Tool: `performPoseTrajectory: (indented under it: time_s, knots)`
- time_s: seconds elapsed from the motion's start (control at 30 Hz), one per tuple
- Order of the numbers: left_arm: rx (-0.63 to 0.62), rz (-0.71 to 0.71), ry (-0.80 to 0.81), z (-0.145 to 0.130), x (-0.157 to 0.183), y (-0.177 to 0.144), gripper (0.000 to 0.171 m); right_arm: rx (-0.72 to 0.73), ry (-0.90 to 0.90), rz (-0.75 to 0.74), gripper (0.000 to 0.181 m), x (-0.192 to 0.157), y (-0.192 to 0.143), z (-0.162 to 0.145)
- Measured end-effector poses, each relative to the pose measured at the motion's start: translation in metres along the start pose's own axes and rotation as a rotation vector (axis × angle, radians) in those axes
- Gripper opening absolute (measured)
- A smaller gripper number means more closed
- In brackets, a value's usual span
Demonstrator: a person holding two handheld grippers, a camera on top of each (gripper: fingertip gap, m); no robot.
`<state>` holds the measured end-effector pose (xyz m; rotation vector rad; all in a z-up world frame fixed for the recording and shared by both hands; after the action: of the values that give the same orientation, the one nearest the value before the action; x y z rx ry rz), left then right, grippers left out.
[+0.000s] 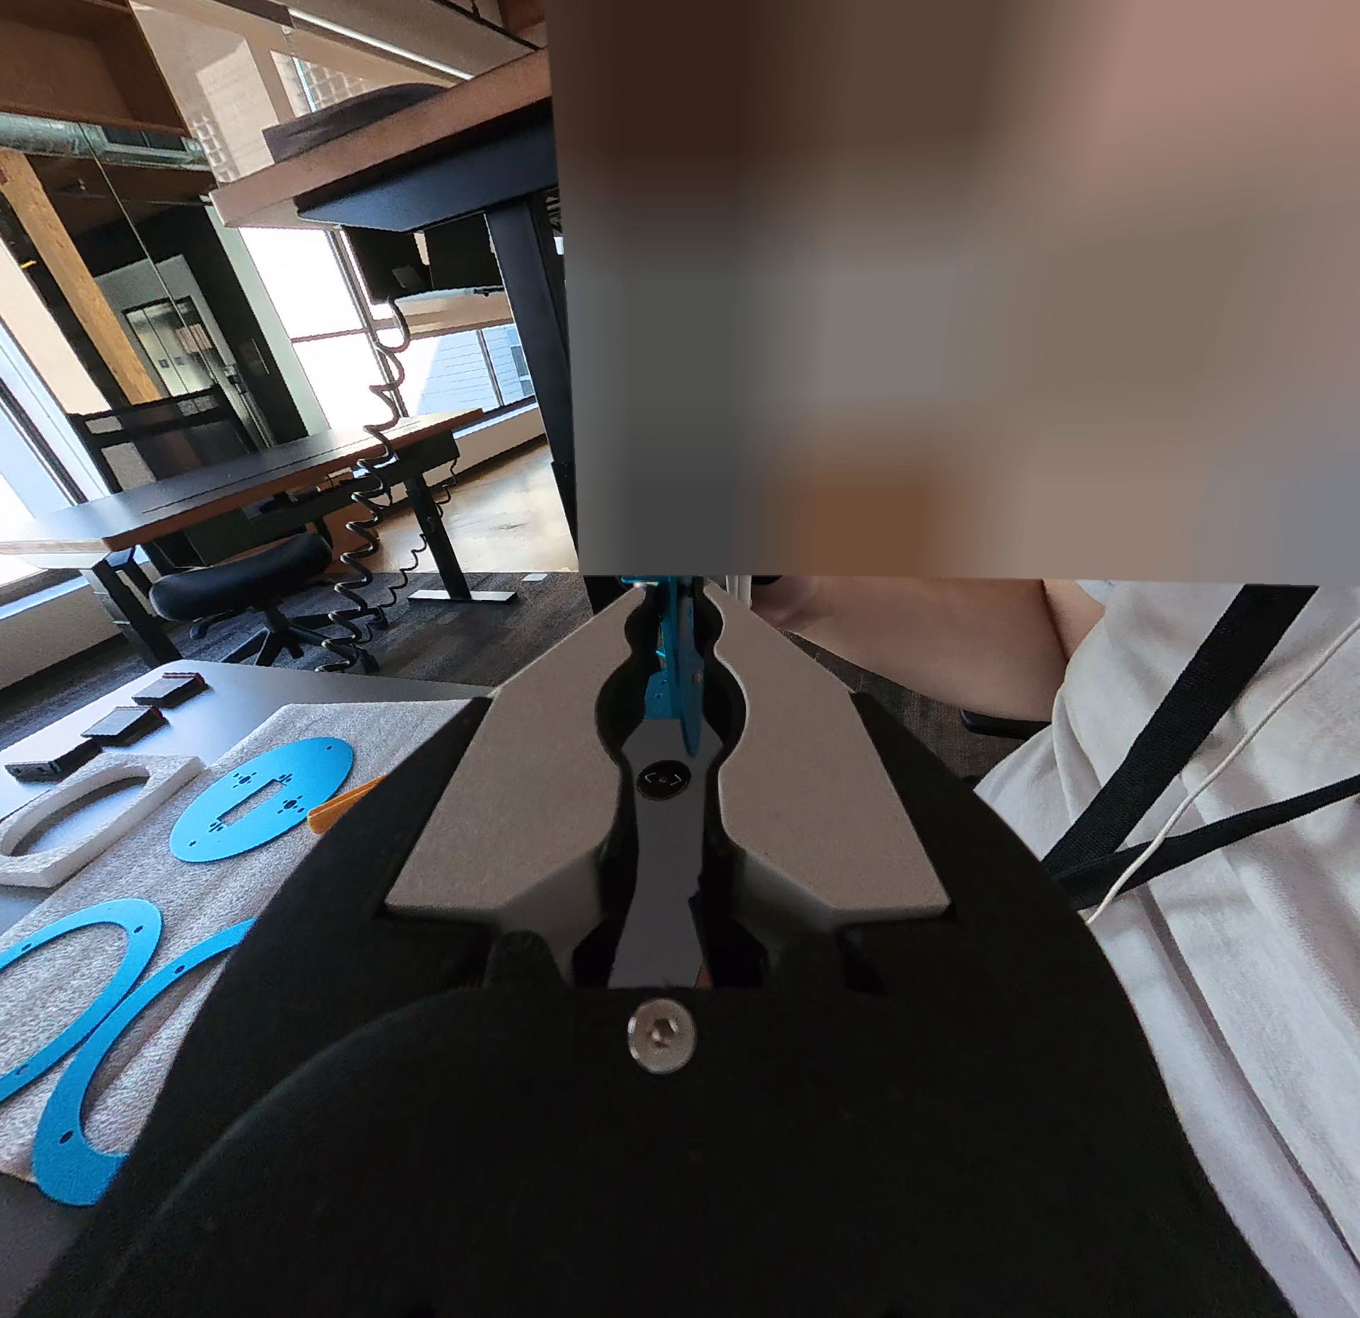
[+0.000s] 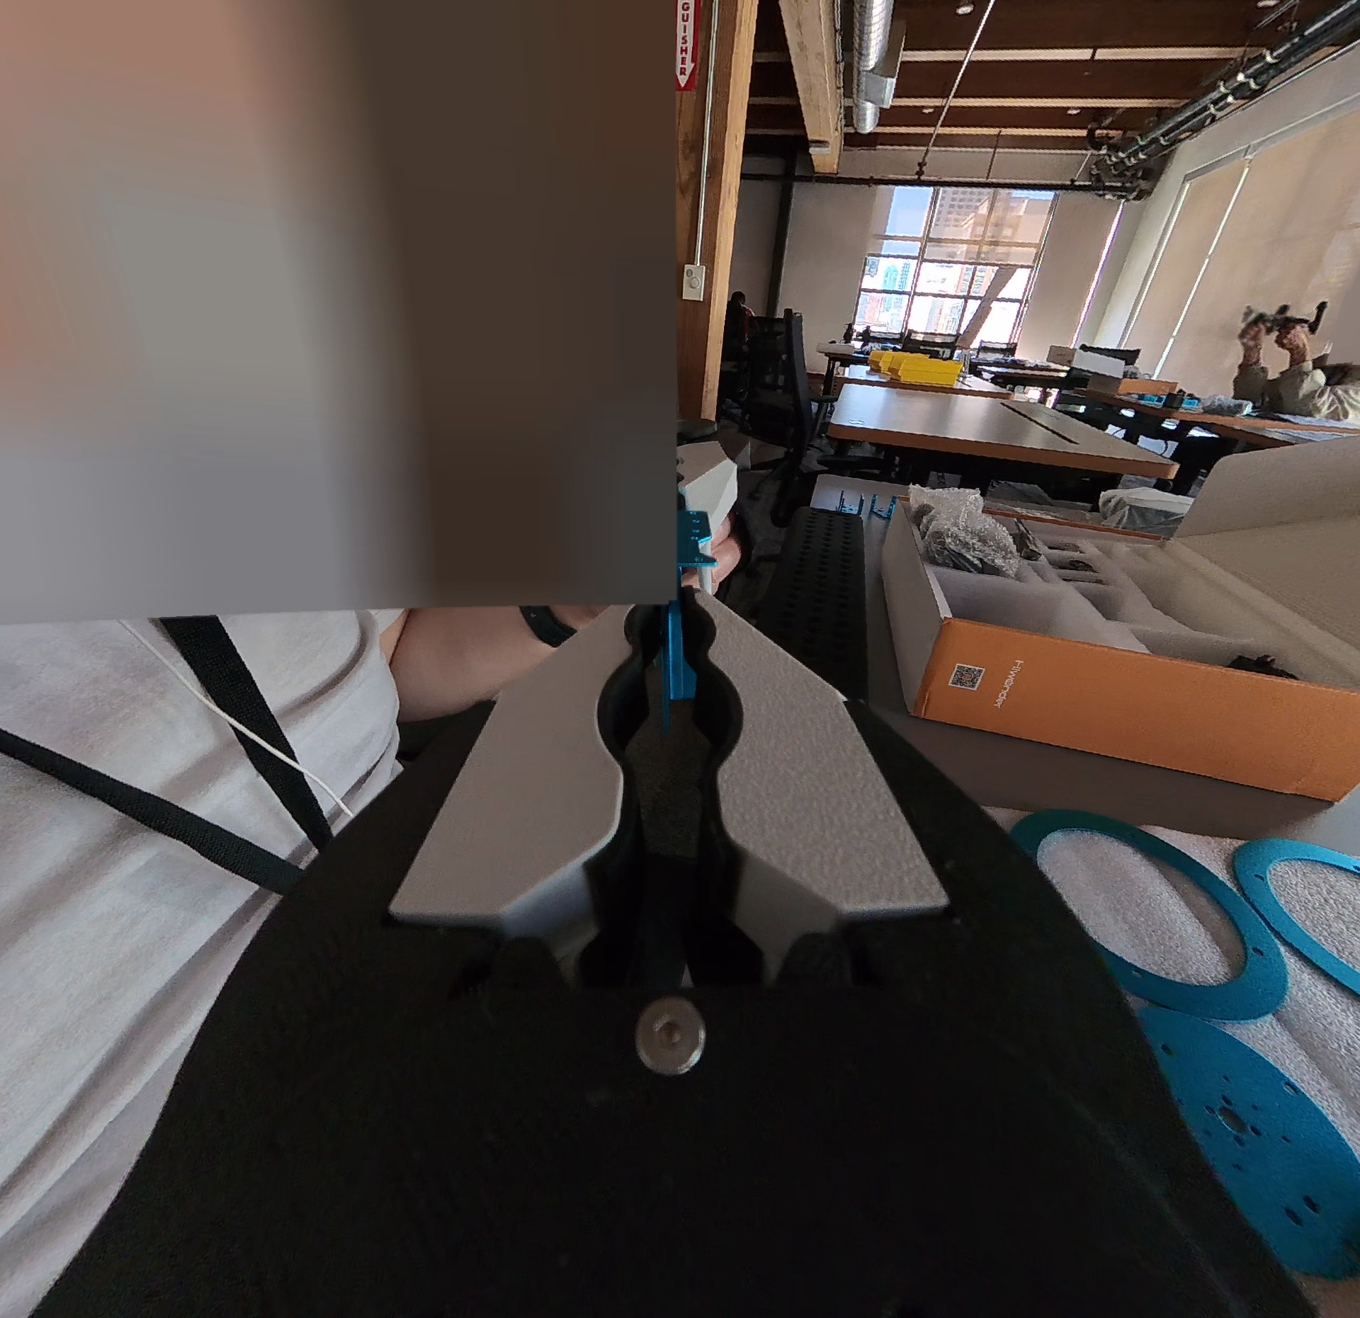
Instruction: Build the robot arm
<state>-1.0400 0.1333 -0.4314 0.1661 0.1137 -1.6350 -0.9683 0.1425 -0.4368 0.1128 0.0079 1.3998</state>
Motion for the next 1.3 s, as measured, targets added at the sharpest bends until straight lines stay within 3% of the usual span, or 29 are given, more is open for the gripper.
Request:
performPoseTrajectory:
  time_s: [1.3]
  knots:
    - [0.032, 0.035, -0.018, -0.0034, -0.0031, -0.0019, 0.006, 0.031, 0.069, 0.001, 0.003, 0.0042, 0.0016, 0.0002]
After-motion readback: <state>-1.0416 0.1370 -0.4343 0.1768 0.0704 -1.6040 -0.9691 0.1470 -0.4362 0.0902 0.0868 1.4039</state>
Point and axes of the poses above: each gripper's, where its closed fingertips meet, y out along the fingers, z out of its top, x = y × z across the jaws, the point moved 3 cm from there along -y, back along the fingers, and after that the axes turned 8 degrees about -z, right-handed, at the moved point
